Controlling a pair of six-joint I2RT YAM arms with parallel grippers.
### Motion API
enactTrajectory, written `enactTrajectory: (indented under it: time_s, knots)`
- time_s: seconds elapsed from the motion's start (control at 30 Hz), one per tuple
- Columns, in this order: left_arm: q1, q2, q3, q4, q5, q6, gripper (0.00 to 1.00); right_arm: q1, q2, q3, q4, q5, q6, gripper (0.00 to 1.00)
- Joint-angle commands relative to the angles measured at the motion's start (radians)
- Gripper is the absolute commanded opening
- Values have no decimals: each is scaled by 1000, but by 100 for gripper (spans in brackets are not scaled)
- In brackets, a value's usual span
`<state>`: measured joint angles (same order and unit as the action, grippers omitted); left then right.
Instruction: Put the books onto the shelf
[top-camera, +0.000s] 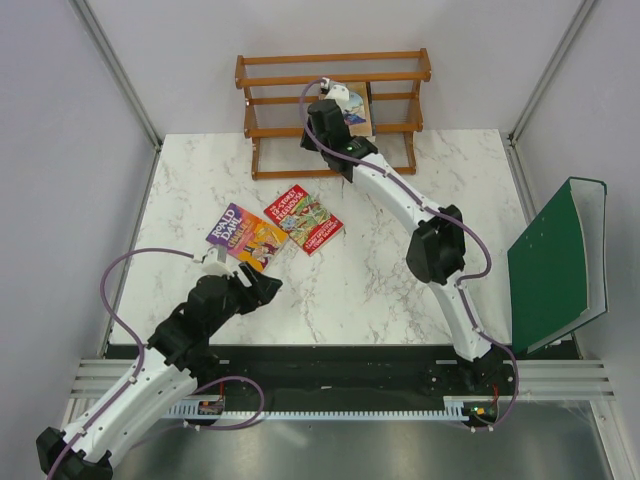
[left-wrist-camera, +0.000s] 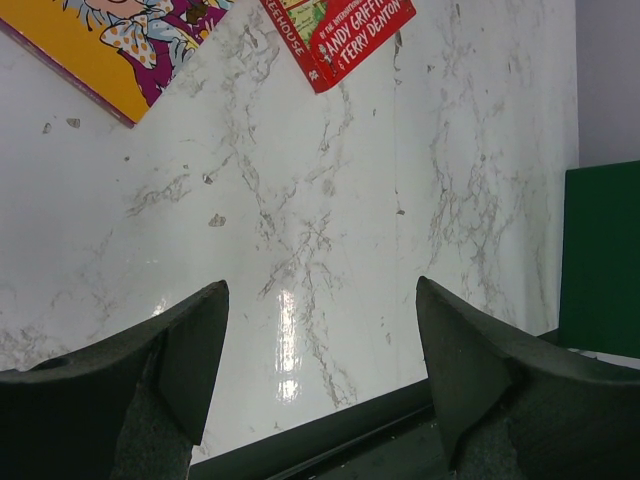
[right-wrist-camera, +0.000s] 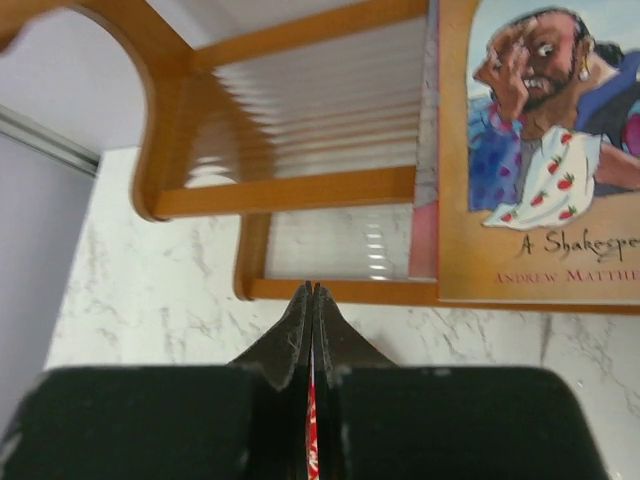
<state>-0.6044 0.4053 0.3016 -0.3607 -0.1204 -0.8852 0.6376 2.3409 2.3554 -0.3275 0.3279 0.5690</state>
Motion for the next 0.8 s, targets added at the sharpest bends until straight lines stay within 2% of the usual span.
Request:
enactTrajectory:
  time_s: [0.0,0.77]
  knots:
    - [-5,10,-6,26,-1,38,81,0,14,51,-62,57,-67,0]
    - [-5,15,-9,29,4,42,81,-18,81,71,-56,161,-115,0]
